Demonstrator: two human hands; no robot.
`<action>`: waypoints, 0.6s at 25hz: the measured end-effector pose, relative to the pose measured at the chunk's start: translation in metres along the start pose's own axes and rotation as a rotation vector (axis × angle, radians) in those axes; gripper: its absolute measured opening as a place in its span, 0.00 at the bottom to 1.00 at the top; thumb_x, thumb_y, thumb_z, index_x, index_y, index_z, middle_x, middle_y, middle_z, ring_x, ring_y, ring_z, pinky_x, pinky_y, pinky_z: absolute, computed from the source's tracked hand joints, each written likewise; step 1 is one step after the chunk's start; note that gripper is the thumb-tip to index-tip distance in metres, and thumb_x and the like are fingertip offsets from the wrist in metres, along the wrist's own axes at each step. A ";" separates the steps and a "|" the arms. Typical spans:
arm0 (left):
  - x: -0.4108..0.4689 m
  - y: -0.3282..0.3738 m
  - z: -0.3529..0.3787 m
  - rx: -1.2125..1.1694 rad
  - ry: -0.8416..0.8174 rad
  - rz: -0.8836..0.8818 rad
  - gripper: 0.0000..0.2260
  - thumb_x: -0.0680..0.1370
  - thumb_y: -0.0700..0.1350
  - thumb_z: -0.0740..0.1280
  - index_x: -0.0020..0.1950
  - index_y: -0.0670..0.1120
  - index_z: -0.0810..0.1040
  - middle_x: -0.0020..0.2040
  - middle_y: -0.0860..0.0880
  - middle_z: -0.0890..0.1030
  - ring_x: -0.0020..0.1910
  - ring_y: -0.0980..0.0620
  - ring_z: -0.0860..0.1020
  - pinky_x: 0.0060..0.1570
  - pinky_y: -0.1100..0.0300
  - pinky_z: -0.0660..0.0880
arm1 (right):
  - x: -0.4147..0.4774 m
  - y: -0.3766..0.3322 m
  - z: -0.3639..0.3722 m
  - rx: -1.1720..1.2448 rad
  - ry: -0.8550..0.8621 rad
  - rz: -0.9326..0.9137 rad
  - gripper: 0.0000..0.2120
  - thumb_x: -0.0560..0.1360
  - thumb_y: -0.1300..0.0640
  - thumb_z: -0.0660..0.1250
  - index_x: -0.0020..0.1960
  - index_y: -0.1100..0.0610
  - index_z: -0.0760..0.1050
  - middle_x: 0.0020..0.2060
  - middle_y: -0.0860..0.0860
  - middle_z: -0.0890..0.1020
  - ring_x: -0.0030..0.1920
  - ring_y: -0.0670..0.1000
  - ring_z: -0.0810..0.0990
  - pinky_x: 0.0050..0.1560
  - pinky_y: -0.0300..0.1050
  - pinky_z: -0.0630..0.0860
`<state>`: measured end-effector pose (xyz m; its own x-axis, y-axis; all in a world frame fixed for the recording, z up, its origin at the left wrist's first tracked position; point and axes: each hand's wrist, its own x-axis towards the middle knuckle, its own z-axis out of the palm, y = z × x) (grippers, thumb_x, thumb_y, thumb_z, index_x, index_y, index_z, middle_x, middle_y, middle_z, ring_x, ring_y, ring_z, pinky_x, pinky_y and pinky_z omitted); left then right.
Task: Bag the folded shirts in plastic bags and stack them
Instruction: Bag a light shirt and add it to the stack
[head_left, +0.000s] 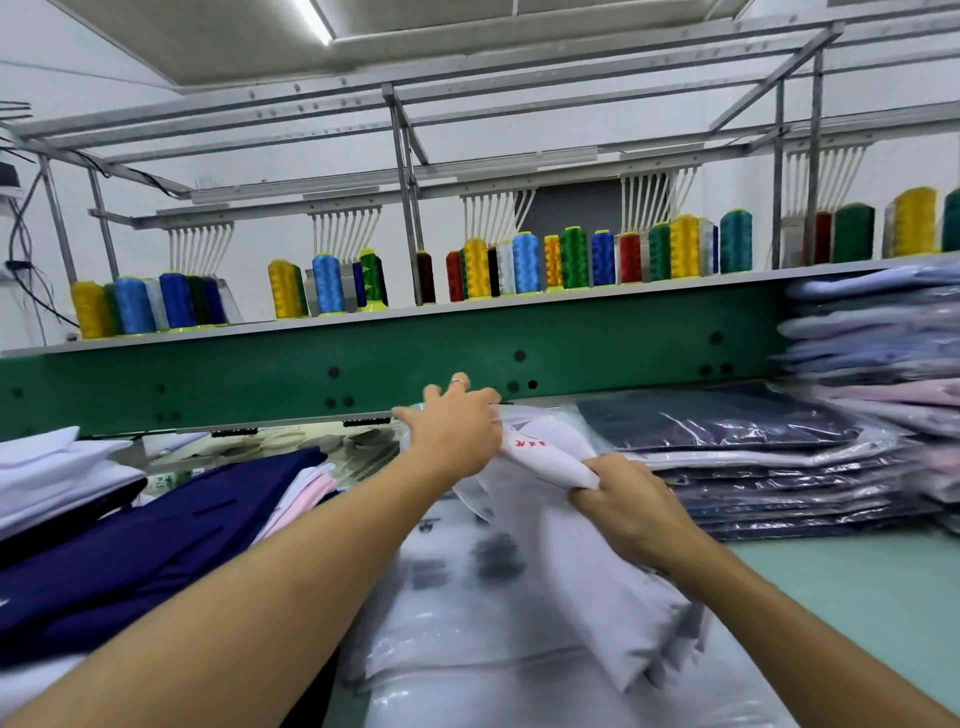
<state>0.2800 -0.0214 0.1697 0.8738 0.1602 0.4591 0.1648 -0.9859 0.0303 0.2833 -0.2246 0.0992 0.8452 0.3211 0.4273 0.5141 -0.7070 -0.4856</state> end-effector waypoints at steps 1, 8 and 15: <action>-0.001 -0.005 0.001 -0.067 -0.042 -0.055 0.19 0.82 0.51 0.56 0.74 0.58 0.66 0.77 0.45 0.59 0.69 0.36 0.64 0.64 0.32 0.64 | 0.000 0.000 0.000 0.011 0.014 0.015 0.07 0.72 0.54 0.61 0.36 0.53 0.69 0.36 0.51 0.78 0.39 0.60 0.78 0.33 0.49 0.67; -0.023 -0.002 0.007 -0.374 -0.121 -0.024 0.34 0.76 0.32 0.61 0.79 0.50 0.52 0.64 0.38 0.74 0.56 0.39 0.76 0.53 0.43 0.78 | 0.003 -0.001 0.009 0.011 0.126 0.123 0.07 0.73 0.54 0.60 0.37 0.54 0.66 0.40 0.54 0.79 0.41 0.62 0.76 0.32 0.48 0.63; -0.050 0.019 0.003 -0.242 -0.330 0.332 0.44 0.74 0.31 0.65 0.82 0.54 0.45 0.61 0.36 0.75 0.50 0.39 0.77 0.44 0.51 0.78 | 0.007 -0.001 0.020 0.079 0.174 0.160 0.09 0.76 0.52 0.59 0.39 0.53 0.68 0.41 0.52 0.78 0.42 0.59 0.77 0.34 0.48 0.65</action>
<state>0.2411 -0.0481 0.1445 0.9651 -0.1940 0.1759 -0.2215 -0.9631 0.1529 0.2915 -0.2087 0.0877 0.8822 0.0907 0.4620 0.3915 -0.6865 -0.6128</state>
